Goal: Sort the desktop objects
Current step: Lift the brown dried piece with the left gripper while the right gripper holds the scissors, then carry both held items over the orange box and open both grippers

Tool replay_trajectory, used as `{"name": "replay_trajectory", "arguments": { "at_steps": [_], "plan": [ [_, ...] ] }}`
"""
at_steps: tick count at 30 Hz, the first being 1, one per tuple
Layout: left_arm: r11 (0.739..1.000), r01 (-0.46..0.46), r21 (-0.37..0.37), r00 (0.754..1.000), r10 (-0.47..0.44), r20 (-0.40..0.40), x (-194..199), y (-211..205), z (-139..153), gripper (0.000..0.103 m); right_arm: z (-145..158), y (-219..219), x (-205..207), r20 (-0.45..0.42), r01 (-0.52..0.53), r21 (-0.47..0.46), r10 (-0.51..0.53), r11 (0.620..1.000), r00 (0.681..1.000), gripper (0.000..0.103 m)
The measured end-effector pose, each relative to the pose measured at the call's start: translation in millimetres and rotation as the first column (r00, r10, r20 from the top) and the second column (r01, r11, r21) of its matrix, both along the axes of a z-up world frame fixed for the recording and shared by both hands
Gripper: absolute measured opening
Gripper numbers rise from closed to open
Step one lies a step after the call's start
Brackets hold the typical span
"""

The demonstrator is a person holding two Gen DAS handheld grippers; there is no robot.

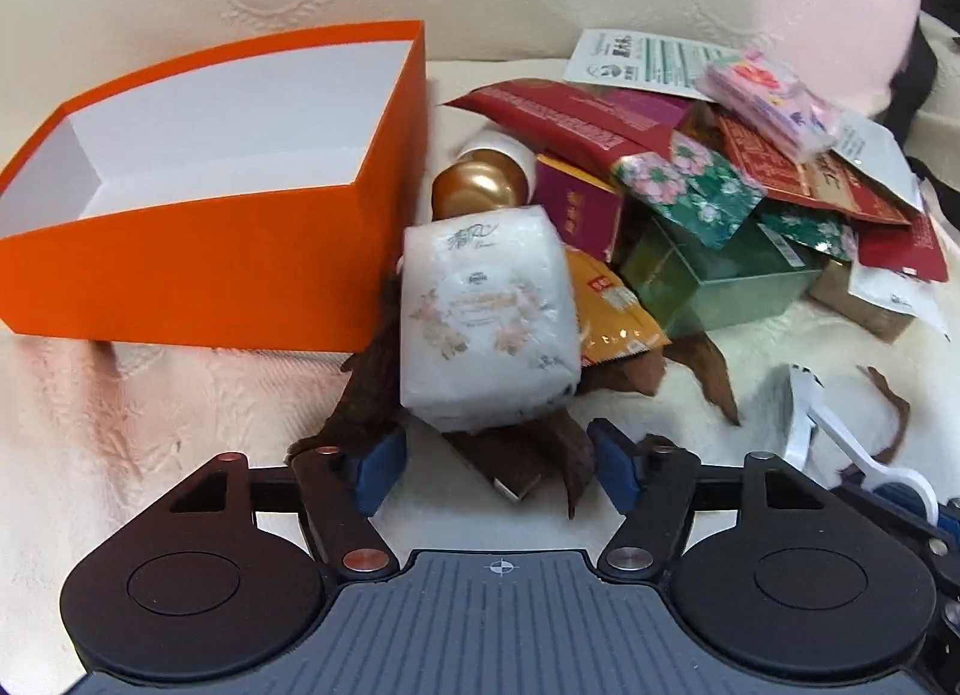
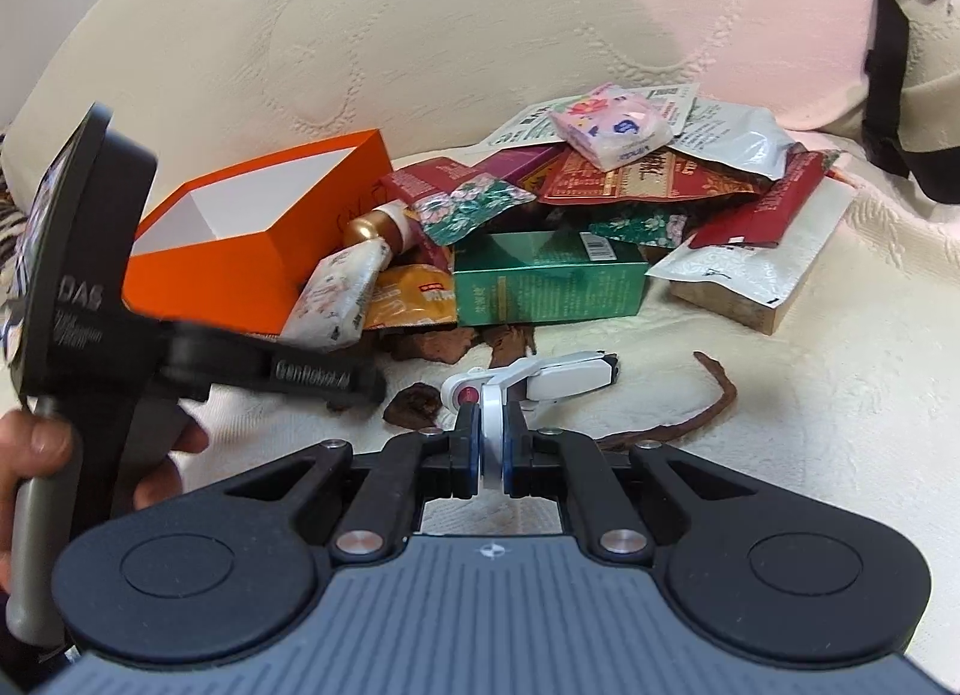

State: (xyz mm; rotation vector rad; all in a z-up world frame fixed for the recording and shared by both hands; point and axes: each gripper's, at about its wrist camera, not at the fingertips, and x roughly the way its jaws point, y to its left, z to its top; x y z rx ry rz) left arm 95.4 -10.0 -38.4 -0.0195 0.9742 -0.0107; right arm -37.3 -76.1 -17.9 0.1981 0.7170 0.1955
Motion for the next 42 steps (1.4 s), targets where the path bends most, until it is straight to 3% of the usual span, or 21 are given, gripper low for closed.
{"name": "replay_trajectory", "arguments": {
  "at_steps": [1, 3, 10, 13, 14, 15, 18, 22, 27, 33, 42],
  "plan": [
    [1.0, -0.002, 0.007, 1.0, 0.002, -0.005, 2, 0, -3, 0.068, 0, 1, 1, -0.001, -0.003, -0.003, 0.003, 1.0, 1.0, 0.008],
    [1.0, 0.008, 0.027, 1.0, -0.009, 0.011, -1, -3, -3, 0.059, -2, 3, 4, -0.003, -0.004, -0.01, 0.004, 1.0, 1.0, 0.009],
    [0.999, 0.004, 0.053, 0.999, -0.006, 0.032, -7, -6, 0, 0.047, -3, 16, 10, 0.004, -0.015, -0.037, 0.016, 0.999, 1.0, 0.009],
    [0.998, 0.003, 0.063, 0.999, -0.005, 0.04, -7, -7, 2, 0.039, 0, 23, 10, 0.015, -0.017, -0.053, 0.018, 0.998, 1.0, 0.009],
    [0.998, -0.001, 0.064, 0.999, -0.001, 0.04, -8, -7, 2, 0.03, 1, 27, 11, 0.021, -0.019, -0.063, 0.021, 0.998, 1.0, 0.009],
    [0.997, -0.007, 0.075, 0.999, 0.003, 0.053, -9, -7, 3, 0.03, 1, 30, 12, 0.024, -0.023, -0.068, 0.025, 0.997, 0.999, 0.008],
    [0.999, -0.018, 0.04, 0.999, 0.017, 0.042, -4, 3, 5, 0.021, 2, 35, 17, 0.02, -0.019, -0.079, 0.02, 0.997, 1.0, 0.008],
    [1.0, -0.024, -0.019, 1.0, 0.025, 0.012, 2, 17, 6, 0.017, 1, 35, 21, 0.015, -0.008, -0.063, 0.009, 0.998, 1.0, 0.009],
    [0.999, 0.001, -0.04, 1.0, 0.0, 0.023, -3, 20, 12, 0.013, 2, 33, 19, 0.015, 0.0, -0.053, 0.001, 0.999, 1.0, 0.008],
    [0.999, 0.009, -0.052, 1.0, -0.008, 0.016, -7, 21, 18, 0.013, 9, 31, 14, 0.028, 0.002, -0.038, -0.001, 0.999, 1.0, 0.007],
    [0.997, 0.066, -0.042, 0.996, -0.063, 0.067, -36, 12, 47, 0.013, 28, 44, 2, 0.063, -0.025, -0.049, 0.028, 0.998, 0.998, 0.007]
  ]
}}
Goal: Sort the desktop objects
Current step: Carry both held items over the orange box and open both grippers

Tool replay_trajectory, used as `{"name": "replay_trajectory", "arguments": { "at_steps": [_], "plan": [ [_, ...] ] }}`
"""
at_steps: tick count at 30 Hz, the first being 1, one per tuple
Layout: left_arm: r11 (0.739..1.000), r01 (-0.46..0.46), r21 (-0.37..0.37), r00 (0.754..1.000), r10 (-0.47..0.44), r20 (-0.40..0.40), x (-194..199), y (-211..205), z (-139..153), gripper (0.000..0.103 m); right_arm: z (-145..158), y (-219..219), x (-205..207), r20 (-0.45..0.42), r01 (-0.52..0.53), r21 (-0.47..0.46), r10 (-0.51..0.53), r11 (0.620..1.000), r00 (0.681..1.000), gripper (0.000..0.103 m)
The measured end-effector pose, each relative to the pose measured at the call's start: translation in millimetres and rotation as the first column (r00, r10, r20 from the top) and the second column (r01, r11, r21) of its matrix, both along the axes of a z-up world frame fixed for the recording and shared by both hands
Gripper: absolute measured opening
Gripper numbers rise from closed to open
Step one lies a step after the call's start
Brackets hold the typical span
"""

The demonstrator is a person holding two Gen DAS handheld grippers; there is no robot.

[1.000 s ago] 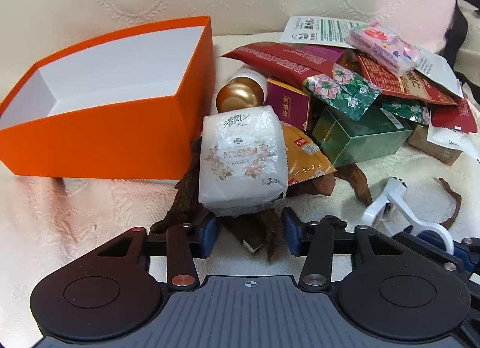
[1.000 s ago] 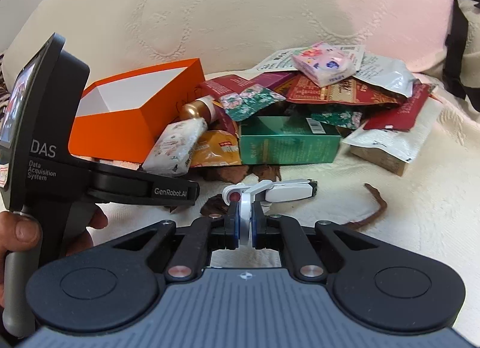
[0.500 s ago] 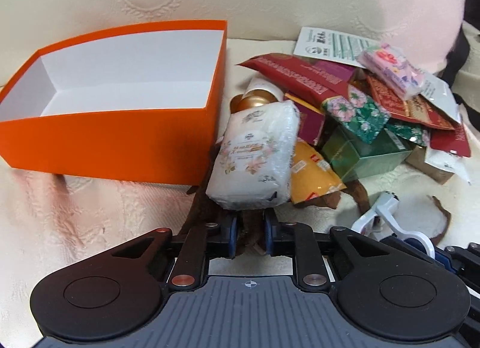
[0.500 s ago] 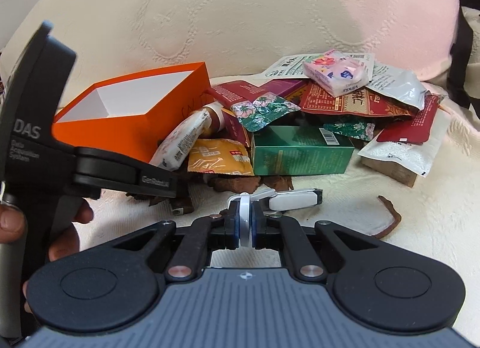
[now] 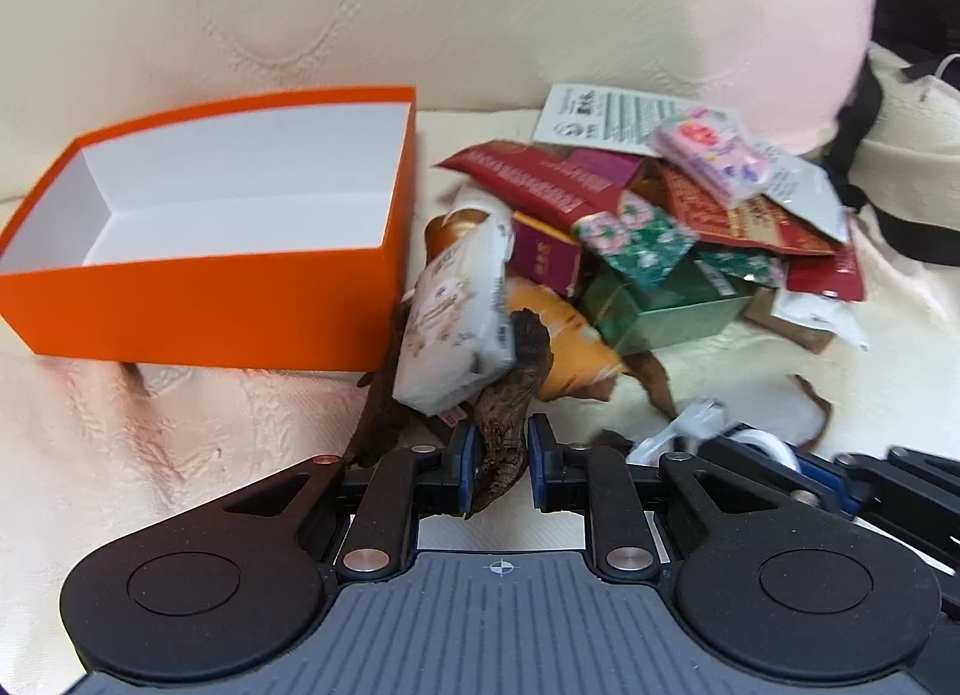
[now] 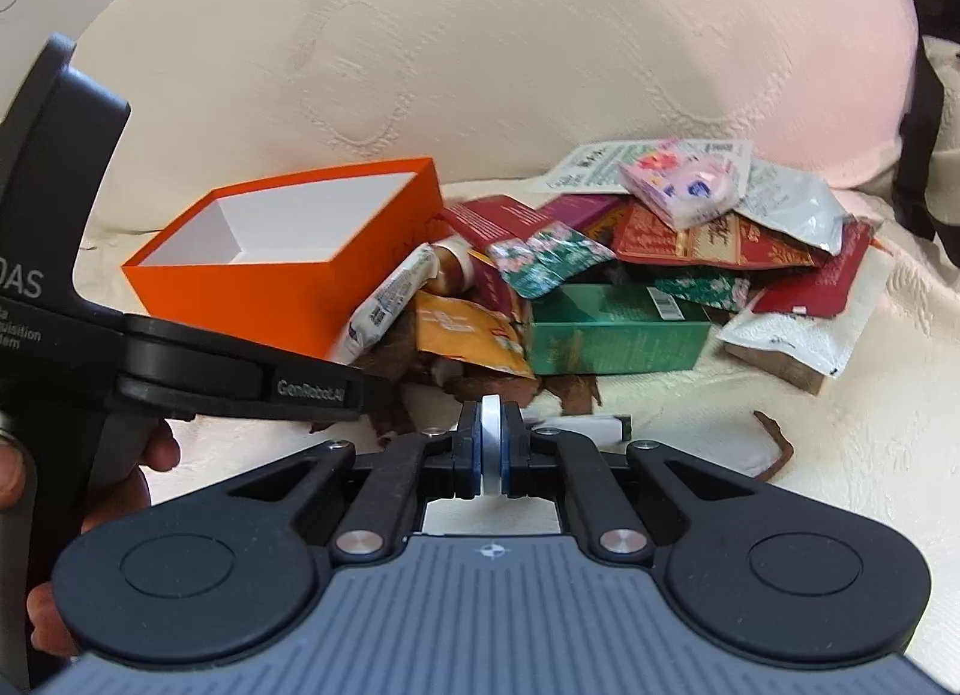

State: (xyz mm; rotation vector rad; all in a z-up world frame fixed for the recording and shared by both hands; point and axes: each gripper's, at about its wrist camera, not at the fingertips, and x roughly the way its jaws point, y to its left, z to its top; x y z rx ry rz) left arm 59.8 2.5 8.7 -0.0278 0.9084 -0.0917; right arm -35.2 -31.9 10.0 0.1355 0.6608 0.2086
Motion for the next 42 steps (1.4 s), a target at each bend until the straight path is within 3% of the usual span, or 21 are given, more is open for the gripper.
{"name": "replay_trajectory", "arguments": {
  "at_steps": [11, 18, 30, 36, 38, 40, 42],
  "plan": [
    [0.999, -0.033, -0.016, 0.996, 0.034, 0.088, -37, 38, 55, 0.013, 43, 46, -18, 0.076, -0.065, -0.03, 0.067, 0.997, 0.995, 0.007],
    [0.997, -0.072, -0.003, 0.989, 0.071, 0.127, -41, 60, 83, 0.013, 66, 78, -12, 0.122, -0.102, -0.047, 0.107, 0.994, 0.987, 0.007],
    [0.979, -0.181, 0.095, 0.968, 0.16, 0.193, 21, 105, 129, 0.013, 101, 123, 64, 0.188, -0.145, -0.05, 0.152, 0.988, 0.97, 0.007],
    [0.969, -0.223, 0.107, 0.965, 0.204, 0.163, 67, 138, 106, 0.017, 82, 145, 116, 0.166, -0.157, -0.042, 0.162, 0.987, 0.973, 0.007],
    [0.964, -0.242, 0.111, 0.962, 0.224, 0.154, 80, 148, 92, 0.046, 68, 151, 131, 0.162, -0.158, -0.05, 0.164, 0.986, 0.973, 0.009],
    [0.956, -0.257, 0.142, 0.959, 0.234, 0.162, 89, 154, 78, 0.055, 55, 157, 142, 0.153, -0.154, -0.067, 0.163, 0.986, 0.975, 0.009],
    [0.951, -0.271, 0.146, 0.957, 0.251, 0.146, 97, 162, 63, 0.065, 43, 156, 152, 0.125, -0.148, -0.055, 0.154, 0.987, 0.98, 0.019]
  ]
}}
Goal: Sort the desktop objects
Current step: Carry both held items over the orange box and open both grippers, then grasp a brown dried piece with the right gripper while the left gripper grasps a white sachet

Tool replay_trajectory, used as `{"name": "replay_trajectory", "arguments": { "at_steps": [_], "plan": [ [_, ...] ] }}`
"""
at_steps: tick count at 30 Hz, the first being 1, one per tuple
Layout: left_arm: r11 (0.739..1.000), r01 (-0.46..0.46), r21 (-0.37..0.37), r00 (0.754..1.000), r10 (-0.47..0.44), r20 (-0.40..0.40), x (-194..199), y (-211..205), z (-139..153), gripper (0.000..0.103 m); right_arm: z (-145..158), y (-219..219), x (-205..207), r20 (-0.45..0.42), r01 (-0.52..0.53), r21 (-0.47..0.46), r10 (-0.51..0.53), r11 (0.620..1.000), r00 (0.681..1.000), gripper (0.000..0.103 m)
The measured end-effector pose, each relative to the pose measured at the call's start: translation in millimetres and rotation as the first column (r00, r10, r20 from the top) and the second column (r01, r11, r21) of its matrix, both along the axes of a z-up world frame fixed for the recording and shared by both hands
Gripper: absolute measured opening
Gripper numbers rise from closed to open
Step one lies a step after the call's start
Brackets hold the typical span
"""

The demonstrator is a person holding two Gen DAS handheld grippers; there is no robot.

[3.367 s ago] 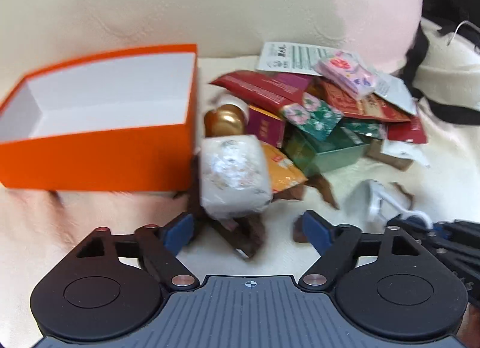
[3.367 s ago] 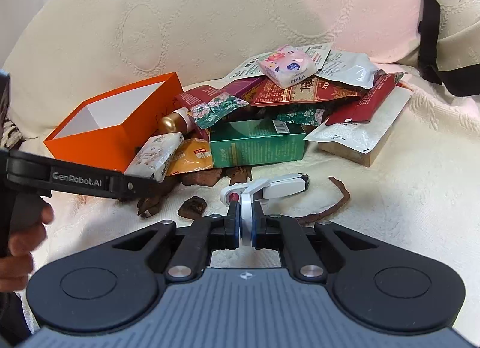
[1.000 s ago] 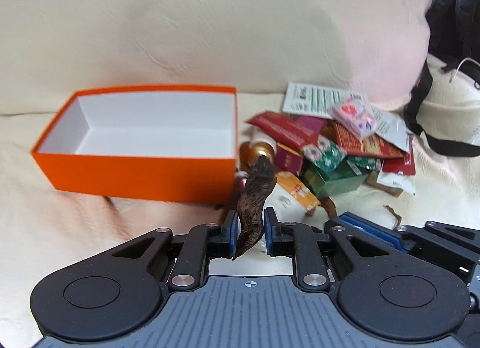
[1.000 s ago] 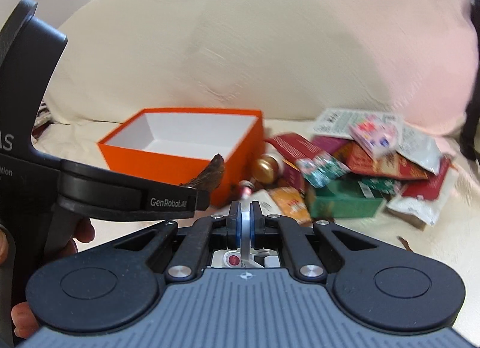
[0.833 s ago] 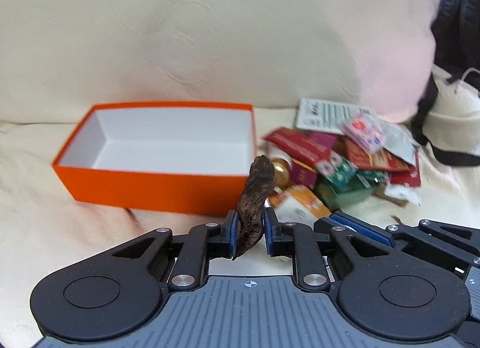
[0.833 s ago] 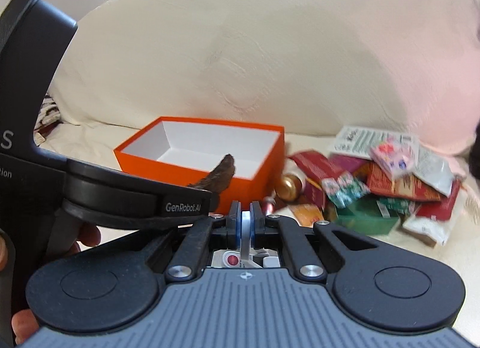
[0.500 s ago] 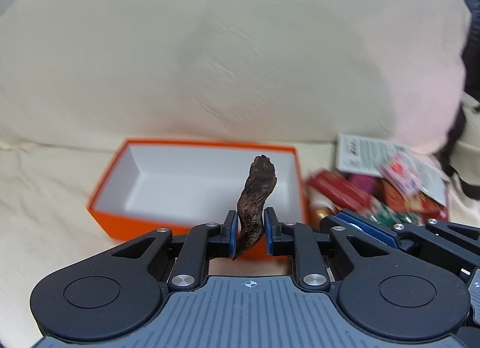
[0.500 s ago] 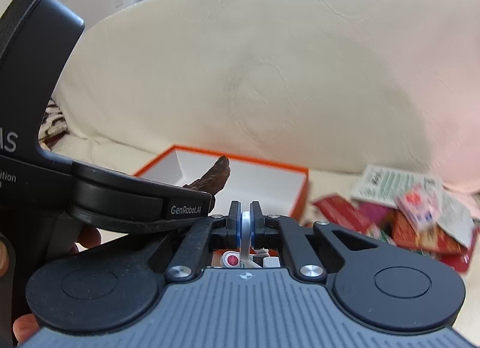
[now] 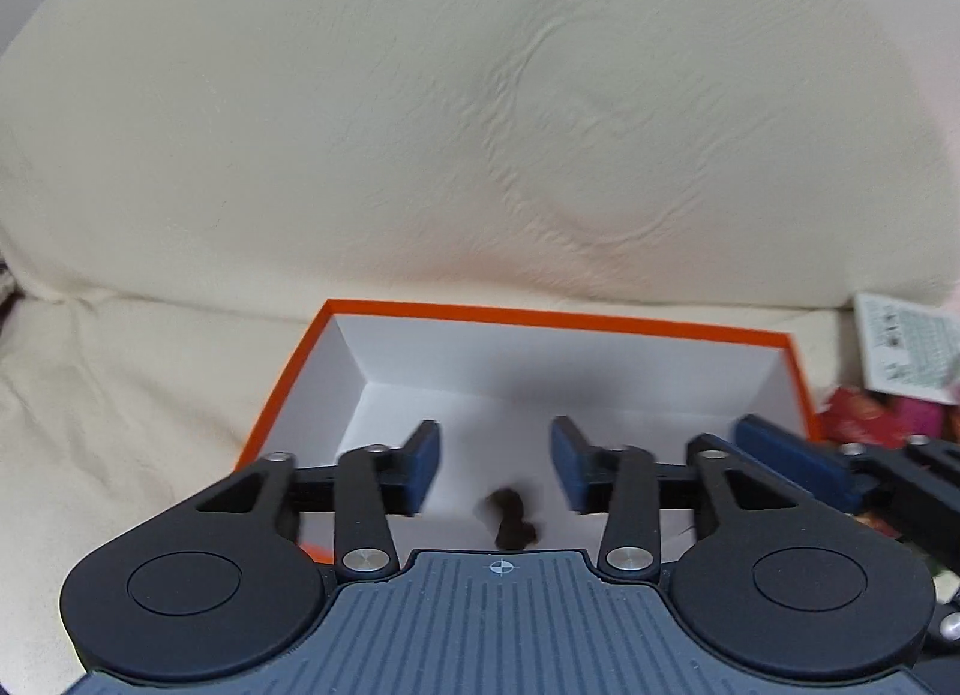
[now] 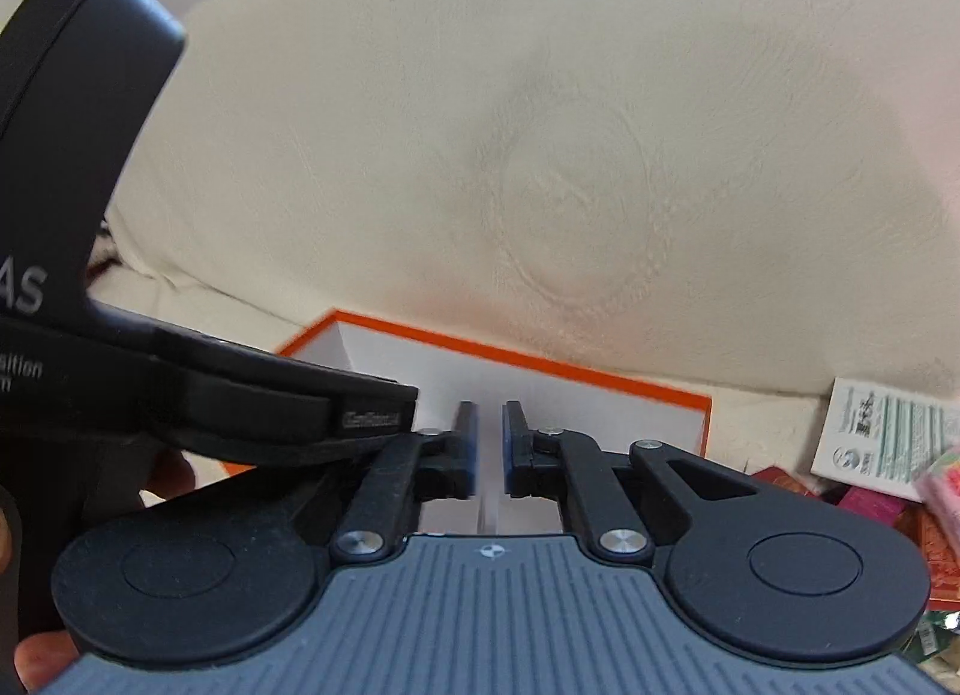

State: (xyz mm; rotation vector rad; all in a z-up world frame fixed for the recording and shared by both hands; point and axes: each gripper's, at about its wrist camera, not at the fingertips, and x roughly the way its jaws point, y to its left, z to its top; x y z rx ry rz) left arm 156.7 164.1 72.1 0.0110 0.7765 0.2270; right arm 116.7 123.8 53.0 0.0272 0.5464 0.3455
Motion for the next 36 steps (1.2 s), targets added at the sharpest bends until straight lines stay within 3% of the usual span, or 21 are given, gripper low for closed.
{"name": "replay_trajectory", "arguments": {
  "at_steps": [2, 8, 11, 14, 20, 25, 29, 32, 36],
  "plan": [
    [1.0, -0.015, -0.016, 1.0, 0.015, -0.014, 5, 6, -10, 0.074, -9, -3, 5, -0.012, 0.015, -0.001, -0.015, 1.0, 1.0, 0.027],
    [0.997, -0.036, -0.063, 0.999, 0.033, -0.043, 5, 12, -22, 0.08, -9, -11, -10, 0.028, 0.033, -0.004, -0.033, 0.999, 0.999, 0.064],
    [0.996, -0.013, -0.087, 1.0, 0.011, -0.027, -11, 4, -13, 0.08, 1, -23, -33, 0.047, 0.031, 0.017, -0.031, 0.999, 0.998, 0.066],
    [0.998, 0.032, -0.059, 0.999, -0.032, 0.0, -37, -18, -4, 0.083, 10, -40, -61, 0.073, 0.028, 0.029, -0.03, 0.999, 0.997, 0.066],
    [0.987, 0.14, -0.08, 0.99, -0.137, 0.042, -107, -70, -2, 0.086, 16, -103, -138, 0.082, 0.075, 0.072, -0.081, 0.995, 0.993, 0.072],
    [0.97, 0.217, -0.109, 0.974, -0.223, -0.048, -130, -116, -33, 0.084, -16, -152, -193, 0.017, 0.154, 0.035, -0.155, 0.987, 0.988, 0.072],
    [0.965, 0.247, -0.086, 0.966, -0.252, -0.059, -131, -139, -49, 0.084, -40, -176, -203, -0.054, 0.217, 0.043, -0.215, 0.975, 0.975, 0.072],
    [0.972, 0.221, -0.077, 0.973, -0.225, -0.054, -126, -137, -56, 0.084, -49, -176, -198, -0.07, 0.213, 0.054, -0.209, 0.976, 0.975, 0.072],
    [0.974, 0.179, -0.141, 0.977, -0.193, -0.091, -111, -125, -69, 0.084, -57, -160, -181, -0.062, 0.157, 0.028, -0.155, 0.987, 0.986, 0.072]
  ]
}}
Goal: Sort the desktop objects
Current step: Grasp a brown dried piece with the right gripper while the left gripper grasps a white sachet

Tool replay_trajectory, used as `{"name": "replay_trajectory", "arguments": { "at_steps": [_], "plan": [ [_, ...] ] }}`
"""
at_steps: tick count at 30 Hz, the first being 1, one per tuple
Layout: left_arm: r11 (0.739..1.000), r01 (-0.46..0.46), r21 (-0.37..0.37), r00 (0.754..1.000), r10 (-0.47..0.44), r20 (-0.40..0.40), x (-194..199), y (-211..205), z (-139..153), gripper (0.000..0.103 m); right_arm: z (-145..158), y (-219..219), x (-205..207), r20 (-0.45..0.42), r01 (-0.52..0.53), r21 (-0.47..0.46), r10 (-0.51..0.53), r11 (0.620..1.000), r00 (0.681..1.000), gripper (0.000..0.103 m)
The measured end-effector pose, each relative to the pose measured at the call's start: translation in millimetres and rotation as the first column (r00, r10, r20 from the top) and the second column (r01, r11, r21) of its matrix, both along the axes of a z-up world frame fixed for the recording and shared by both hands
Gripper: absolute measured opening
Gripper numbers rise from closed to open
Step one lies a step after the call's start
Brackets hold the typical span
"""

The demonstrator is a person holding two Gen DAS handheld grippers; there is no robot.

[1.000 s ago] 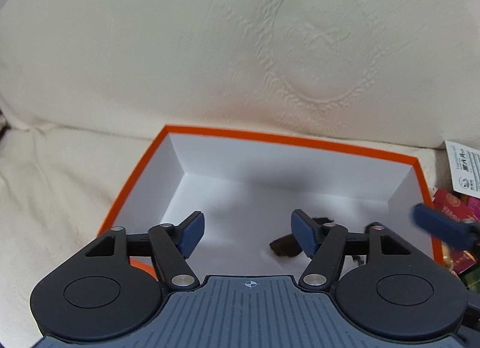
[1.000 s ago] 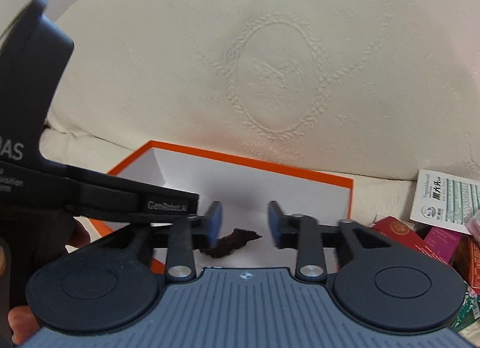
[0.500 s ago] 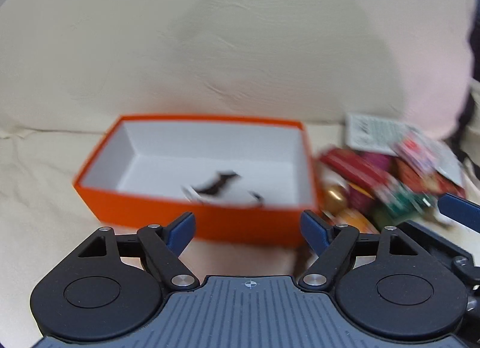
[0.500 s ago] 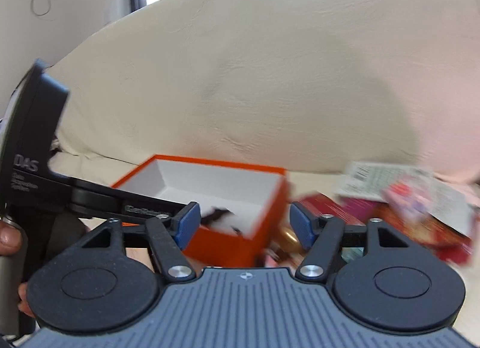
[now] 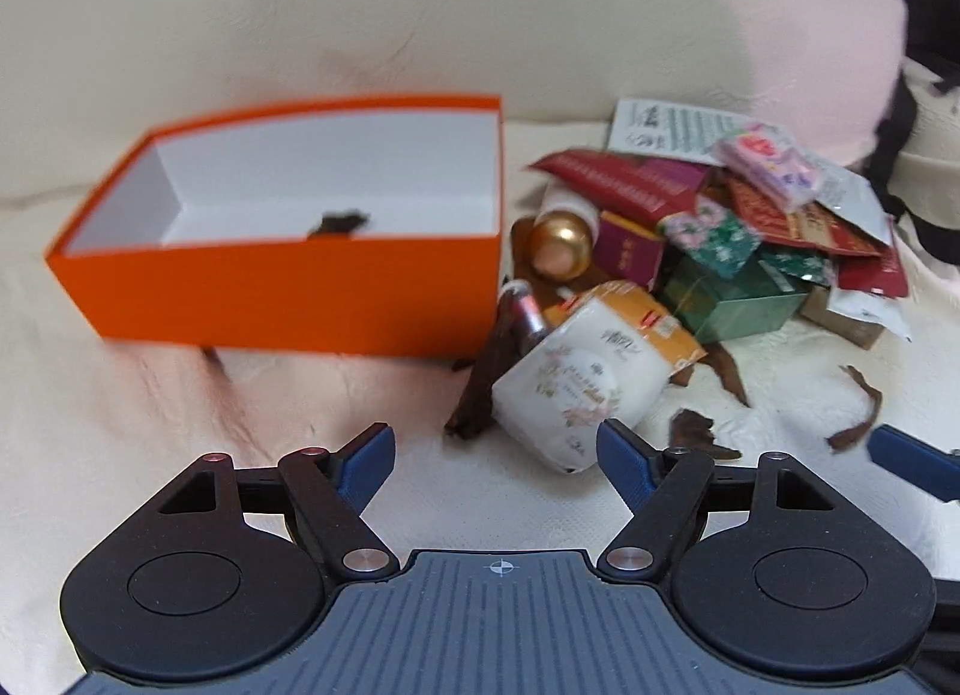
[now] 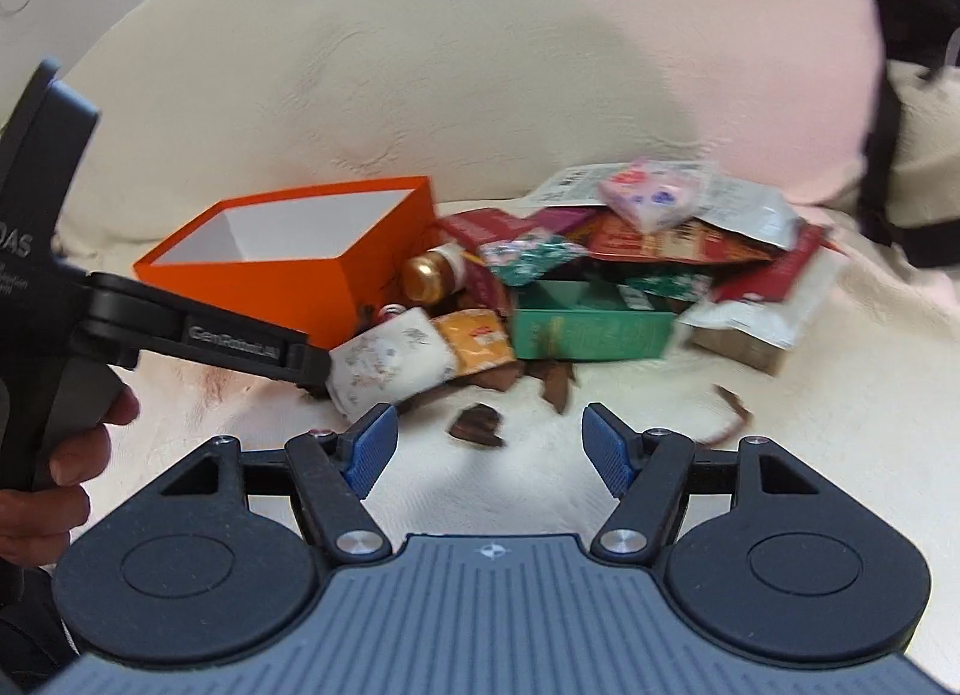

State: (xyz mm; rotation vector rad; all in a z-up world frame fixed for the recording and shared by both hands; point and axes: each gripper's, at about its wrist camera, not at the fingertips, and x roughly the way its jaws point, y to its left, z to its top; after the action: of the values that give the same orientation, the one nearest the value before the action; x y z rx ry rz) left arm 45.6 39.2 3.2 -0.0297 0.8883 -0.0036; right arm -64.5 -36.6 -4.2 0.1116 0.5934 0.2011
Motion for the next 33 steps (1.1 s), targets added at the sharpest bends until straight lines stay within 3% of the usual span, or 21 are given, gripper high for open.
{"name": "replay_trajectory", "arguments": {
  "at_steps": [6, 9, 17, 21, 25, 29, 33],
  "plan": [
    [0.999, 0.008, 0.041, 1.0, -0.007, -0.022, 19, -4, -20, 0.084, -21, 13, 32, -0.051, -0.07, -0.055, 0.068, 0.996, 0.996, 0.075],
    [0.999, 0.025, 0.022, 0.999, -0.025, -0.04, 30, -2, -27, 0.085, -29, 12, 41, -0.058, -0.086, -0.078, 0.081, 0.993, 0.995, 0.075],
    [0.995, 0.081, 0.062, 0.996, -0.079, -0.03, 47, -22, -31, 0.089, -45, 9, 63, -0.084, -0.094, -0.069, 0.088, 0.993, 0.993, 0.076],
    [0.995, 0.101, 0.024, 0.993, -0.1, -0.058, 58, -25, -34, 0.09, -44, 7, 81, -0.088, -0.07, -0.06, 0.064, 0.996, 0.994, 0.075],
    [0.996, 0.089, 0.001, 0.992, -0.089, -0.085, 73, -20, -37, 0.093, -45, 9, 101, -0.1, -0.095, -0.119, 0.083, 0.988, 0.992, 0.077],
    [0.997, 0.064, -0.038, 0.989, -0.068, -0.133, 90, -11, -47, 0.102, -52, 2, 117, -0.139, -0.083, -0.073, 0.072, 0.994, 0.988, 0.082],
    [0.998, 0.064, -0.028, 0.992, -0.067, -0.104, 83, -14, -49, 0.098, -53, -2, 113, -0.139, -0.073, -0.052, 0.065, 0.996, 0.988, 0.077]
  ]
}}
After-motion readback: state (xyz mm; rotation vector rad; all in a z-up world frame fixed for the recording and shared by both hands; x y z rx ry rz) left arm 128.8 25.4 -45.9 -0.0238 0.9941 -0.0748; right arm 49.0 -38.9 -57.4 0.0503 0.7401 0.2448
